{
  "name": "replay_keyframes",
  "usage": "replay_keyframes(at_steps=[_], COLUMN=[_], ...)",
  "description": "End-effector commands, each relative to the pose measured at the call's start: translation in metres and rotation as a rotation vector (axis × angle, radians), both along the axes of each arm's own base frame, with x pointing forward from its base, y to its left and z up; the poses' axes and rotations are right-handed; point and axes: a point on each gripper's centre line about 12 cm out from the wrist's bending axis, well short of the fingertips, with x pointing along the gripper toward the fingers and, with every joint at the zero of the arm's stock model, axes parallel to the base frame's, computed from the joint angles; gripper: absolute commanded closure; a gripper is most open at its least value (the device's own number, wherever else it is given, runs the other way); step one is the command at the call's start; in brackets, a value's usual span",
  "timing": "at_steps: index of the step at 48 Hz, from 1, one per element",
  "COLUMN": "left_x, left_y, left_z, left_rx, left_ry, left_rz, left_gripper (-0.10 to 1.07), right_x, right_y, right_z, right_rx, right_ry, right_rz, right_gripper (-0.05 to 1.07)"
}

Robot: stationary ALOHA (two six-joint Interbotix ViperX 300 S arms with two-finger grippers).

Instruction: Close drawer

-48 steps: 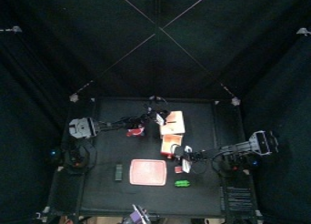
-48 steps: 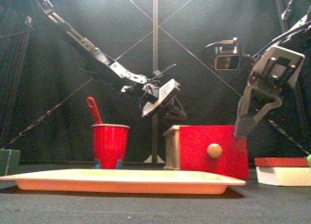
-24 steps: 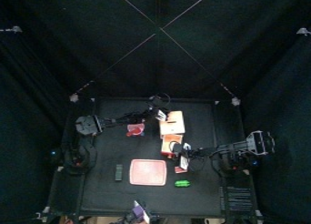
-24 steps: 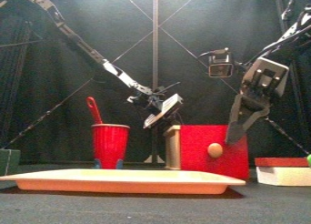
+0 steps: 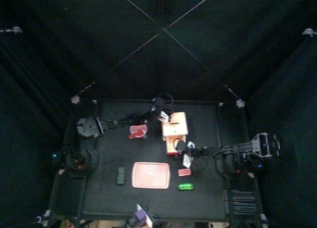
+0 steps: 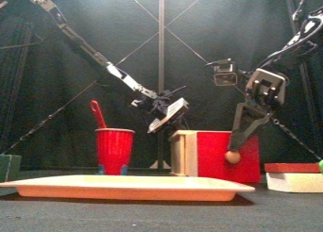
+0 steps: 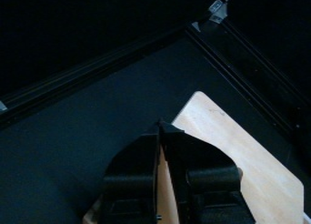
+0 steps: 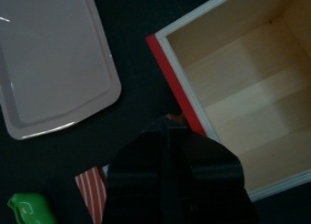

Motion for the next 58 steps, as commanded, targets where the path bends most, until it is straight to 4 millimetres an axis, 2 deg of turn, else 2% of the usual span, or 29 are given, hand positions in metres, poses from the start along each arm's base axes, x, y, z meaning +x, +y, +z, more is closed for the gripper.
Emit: replay_keyframes(at_steps=[1,15,30,46,58], left_x=[0.003,0.004,0.004,0.005,0.005], left_y=[-0.001,-0.002,-0.003,-0.004,-0.005], left_z=[0.015,0.017,0.017,0.016,0.016], left_rx=[0.017,0.018,0.011,0.011,0.011], left_ry=[-0.024,-0.028,-0.019,-0.016,-0.016], left_rz=[-0.008,-0.011,-0.018,-0.022,-0.023], left_gripper=[0.49,0.49,0.49,0.49,0.49], right_x=[0.003,0.007,0.013,0.008,0.009], right_y=[-0.012,-0.023,-0.029,-0.048,-0.064], right_z=[0.008,0.015,0.039,0.036,0.041], right_rx=[-0.006,-0.025,-0.062,-0.066,-0.09], right_ry=[-0.029,-0.059,-0.132,-0.121,-0.149], right_rz=[-0.035,-0.052,-0.046,-0.107,-0.135], right_gripper=[0.56,0.56,0.56,0.56,0.56])
